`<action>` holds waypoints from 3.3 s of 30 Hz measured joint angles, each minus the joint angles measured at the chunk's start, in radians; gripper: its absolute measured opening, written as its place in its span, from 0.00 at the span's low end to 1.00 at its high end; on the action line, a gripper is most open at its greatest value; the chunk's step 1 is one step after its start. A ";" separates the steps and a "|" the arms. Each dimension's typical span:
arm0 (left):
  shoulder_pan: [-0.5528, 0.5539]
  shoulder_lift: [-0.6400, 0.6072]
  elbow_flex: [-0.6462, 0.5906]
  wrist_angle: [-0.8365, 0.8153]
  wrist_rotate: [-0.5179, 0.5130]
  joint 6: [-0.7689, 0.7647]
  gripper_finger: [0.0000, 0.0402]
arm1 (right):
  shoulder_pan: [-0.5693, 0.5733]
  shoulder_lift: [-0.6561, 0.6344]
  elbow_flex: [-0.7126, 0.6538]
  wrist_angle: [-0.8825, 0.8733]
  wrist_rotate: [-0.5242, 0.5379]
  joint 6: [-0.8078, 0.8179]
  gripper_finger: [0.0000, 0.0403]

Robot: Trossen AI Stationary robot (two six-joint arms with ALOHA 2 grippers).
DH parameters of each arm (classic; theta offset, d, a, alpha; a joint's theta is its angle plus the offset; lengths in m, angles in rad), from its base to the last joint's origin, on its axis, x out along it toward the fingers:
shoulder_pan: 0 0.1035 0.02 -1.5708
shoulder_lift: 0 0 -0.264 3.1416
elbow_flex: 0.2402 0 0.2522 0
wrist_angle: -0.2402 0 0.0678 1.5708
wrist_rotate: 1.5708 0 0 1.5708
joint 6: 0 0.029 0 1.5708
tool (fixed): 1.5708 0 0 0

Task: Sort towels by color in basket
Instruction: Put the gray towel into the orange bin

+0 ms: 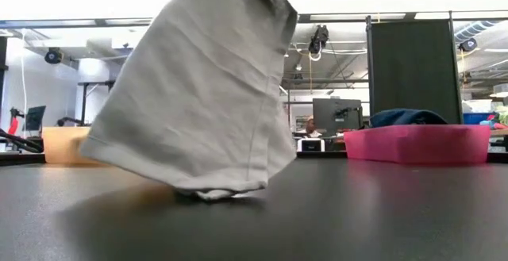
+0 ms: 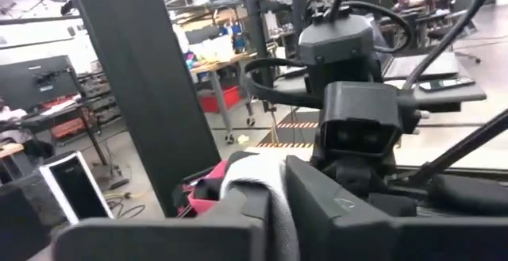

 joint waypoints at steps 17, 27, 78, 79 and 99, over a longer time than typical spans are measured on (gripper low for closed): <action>-0.018 -0.103 0.000 -0.380 -0.198 -0.025 0.69 | 0.003 -0.145 0.001 -0.208 0.073 0.036 0.02; -0.018 -0.194 0.000 -0.742 -0.121 -0.342 0.76 | 0.012 -0.220 0.000 -0.285 0.107 0.087 0.02; 0.011 0.129 -0.109 0.067 0.176 -0.083 0.00 | -0.014 -0.226 0.029 -0.382 0.376 0.344 0.29; 0.008 0.127 -0.109 0.071 0.159 -0.083 0.00 | -0.014 -0.226 0.031 -0.383 0.369 0.344 0.33; -0.021 0.093 -0.103 0.213 -0.050 0.108 0.00 | 0.057 -0.255 0.044 -0.396 0.113 0.147 0.74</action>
